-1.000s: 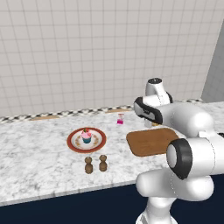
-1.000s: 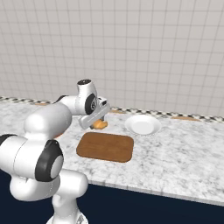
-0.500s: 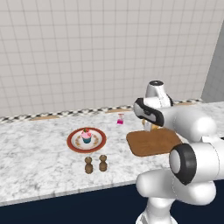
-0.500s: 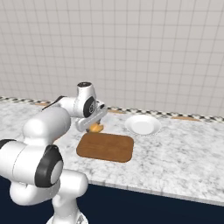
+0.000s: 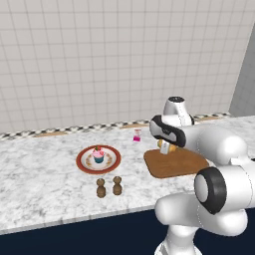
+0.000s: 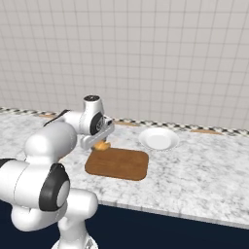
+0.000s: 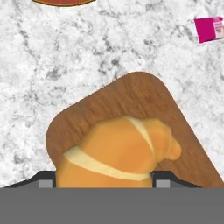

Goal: From the different types of pastries on the counter, select a croissant and place it on the cutting board. Then retrieve a jar of jam from the cabinet and place it alongside the croissant on the cutting board.

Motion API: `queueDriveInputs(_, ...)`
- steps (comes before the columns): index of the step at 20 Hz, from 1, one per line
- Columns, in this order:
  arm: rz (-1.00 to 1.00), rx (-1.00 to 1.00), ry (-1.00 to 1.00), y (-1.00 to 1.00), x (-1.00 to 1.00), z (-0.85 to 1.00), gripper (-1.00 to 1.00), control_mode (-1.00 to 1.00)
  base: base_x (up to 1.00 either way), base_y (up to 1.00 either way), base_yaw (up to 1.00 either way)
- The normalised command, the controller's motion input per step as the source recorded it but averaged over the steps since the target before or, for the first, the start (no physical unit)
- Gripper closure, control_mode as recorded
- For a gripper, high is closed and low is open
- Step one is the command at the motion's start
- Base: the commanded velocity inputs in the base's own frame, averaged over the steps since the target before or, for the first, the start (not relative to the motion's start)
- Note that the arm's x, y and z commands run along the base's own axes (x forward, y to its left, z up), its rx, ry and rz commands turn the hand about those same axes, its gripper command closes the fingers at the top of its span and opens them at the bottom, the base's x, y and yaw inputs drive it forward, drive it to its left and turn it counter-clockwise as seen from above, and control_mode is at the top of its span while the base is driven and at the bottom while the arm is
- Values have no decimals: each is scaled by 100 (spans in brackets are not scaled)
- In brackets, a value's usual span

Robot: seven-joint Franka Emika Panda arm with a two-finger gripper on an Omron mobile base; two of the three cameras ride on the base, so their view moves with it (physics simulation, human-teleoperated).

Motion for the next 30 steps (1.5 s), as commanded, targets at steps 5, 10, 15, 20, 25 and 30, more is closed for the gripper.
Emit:
queueDriveInputs(5,3,0,0,13,0,-24,100,-100,0,0,0)
queueDriveInputs(10,0,1,0,3,0,-26,100,-100,0,0,0)
queueDriveInputs(15,0,1,0,0,-1,-25,100,-100,0,0,0)
queueDriveInputs(20,0,0,0,2,-3,-28,100,-100,0,0,0)
queueDriveInputs(25,0,0,0,2,-8,-25,100,-100,0,0,0)
queueDriveInputs(30,0,0,0,2,-10,-21,100,-100,0,0,0)
